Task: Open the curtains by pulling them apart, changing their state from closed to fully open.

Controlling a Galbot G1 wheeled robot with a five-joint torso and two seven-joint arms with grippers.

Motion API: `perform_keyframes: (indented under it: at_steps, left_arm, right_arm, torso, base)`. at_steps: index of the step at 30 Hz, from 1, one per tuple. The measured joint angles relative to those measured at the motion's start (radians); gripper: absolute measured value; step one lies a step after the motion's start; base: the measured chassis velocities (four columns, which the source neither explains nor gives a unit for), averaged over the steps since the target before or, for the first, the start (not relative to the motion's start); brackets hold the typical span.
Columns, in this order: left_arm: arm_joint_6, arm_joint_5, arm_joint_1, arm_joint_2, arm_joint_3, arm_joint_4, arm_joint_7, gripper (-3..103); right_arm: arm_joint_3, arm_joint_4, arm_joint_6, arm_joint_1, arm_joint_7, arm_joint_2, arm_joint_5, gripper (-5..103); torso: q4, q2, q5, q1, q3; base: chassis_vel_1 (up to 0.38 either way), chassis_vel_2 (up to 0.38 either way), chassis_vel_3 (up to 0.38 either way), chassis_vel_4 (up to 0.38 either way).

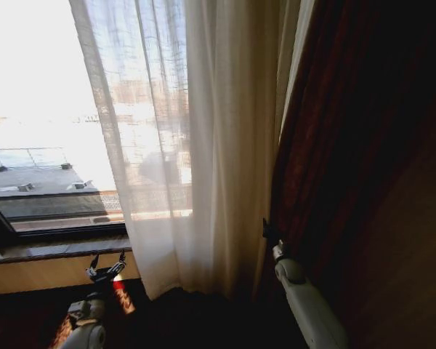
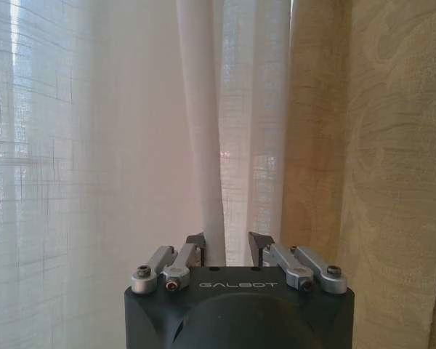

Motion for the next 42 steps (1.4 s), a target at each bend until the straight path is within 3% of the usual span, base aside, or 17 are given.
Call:
perform_keyframes:
  at_steps: [1,4,6,10,11,12,13,14,16,18,19,30,42]
  left_arm:
    - [0.000,0.000,0.000,0.000,0.000,0.000,0.000,100]
    - [0.000,0.000,0.000,0.000,0.000,0.000,0.000,100]
    - [0.000,0.000,0.000,0.000,0.000,0.000,0.000,100]
    - [0.000,0.000,0.000,0.000,0.000,0.000,0.000,100]
    - [0.000,0.000,0.000,0.000,0.000,0.000,0.000,100]
    - [0.000,0.000,0.000,0.000,0.000,0.000,0.000,100]
    - [0.000,0.000,0.000,0.000,0.000,0.000,0.000,100]
    - [0.000,0.000,0.000,0.000,0.000,0.000,0.000,100]
    - [0.000,0.000,0.000,0.000,0.000,0.000,0.000,100]
    - [0.000,0.000,0.000,0.000,0.000,0.000,0.000,100]
    - [0.000,0.000,0.000,0.000,0.000,0.000,0.000,100]
    - [0.000,0.000,0.000,0.000,0.000,0.000,0.000,100]
    - [0.000,0.000,0.000,0.000,0.000,0.000,0.000,100]
  right_arm:
    - [0.000,0.000,0.000,0.000,0.000,0.000,0.000,30]
    - [-0.005,0.035,-0.005,-0.040,-0.018,-0.015,0.016,47]
    - [-0.005,0.045,-0.006,-0.050,-0.021,-0.019,0.023,47]
    - [0.010,0.101,-0.016,-0.091,-0.042,-0.031,0.049,68]
    - [0.010,0.101,-0.016,-0.091,-0.042,-0.031,0.049,68]
    - [0.013,0.106,-0.016,-0.097,-0.047,-0.031,0.046,68]
    - [0.023,0.109,-0.015,-0.104,-0.066,-0.032,0.023,79]
    - [0.028,0.109,-0.010,-0.106,-0.076,-0.032,0.008,79]
    - [0.032,0.108,0.008,-0.108,-0.088,-0.031,-0.008,90]
    - [0.032,0.108,0.011,-0.109,-0.090,-0.030,-0.009,90]
    - [0.031,0.108,0.014,-0.110,-0.091,-0.028,-0.012,98]
    - [0.012,0.108,0.018,-0.104,-0.097,-0.023,-0.018,100]
    - [-0.007,0.099,0.024,-0.094,-0.113,-0.005,-0.030,100]
  torso:
    - [0.0000,0.000,0.0000,0.000,0.000]
    - [-0.0001,0.000,0.0000,0.000,0.000]
    - [-0.0001,0.000,0.0000,0.000,0.000]
    - [-0.0001,0.000,-0.0001,0.000,0.000]
    - [-0.0001,0.000,-0.0001,0.000,0.000]
    - [-0.0001,0.000,0.0000,0.000,0.000]
    - [-0.0001,0.000,0.0000,0.000,0.000]
    - [-0.0001,0.000,-0.0001,0.000,0.000]
    - [-0.0001,0.000,-0.0001,0.000,0.000]
    - [-0.0001,0.000,0.0000,0.000,0.000]
    - [-0.0001,0.000,-0.0001,0.000,0.000]
    - [-0.0002,0.000,0.0000,0.000,0.000]
    - [0.0000,0.000,-0.0003,0.000,0.000]
  base:
    - [0.000,0.000,0.000,0.000]
    - [0.000,0.000,0.000,0.000]
    - [0.000,0.000,0.000,0.000]
    - [0.000,0.000,0.000,0.000]
    - [0.000,0.000,0.000,0.000]
    - [0.000,0.000,0.000,0.000]
    - [0.000,0.000,0.000,0.000]
    - [0.000,0.000,0.000,0.000]
    - [0.000,0.000,0.000,0.000]
    - [0.000,0.000,0.000,0.000]
    - [0.000,0.000,0.000,0.000]
    - [0.082,0.046,-0.073,-0.058]
    - [0.290,0.220,-0.288,-0.220]
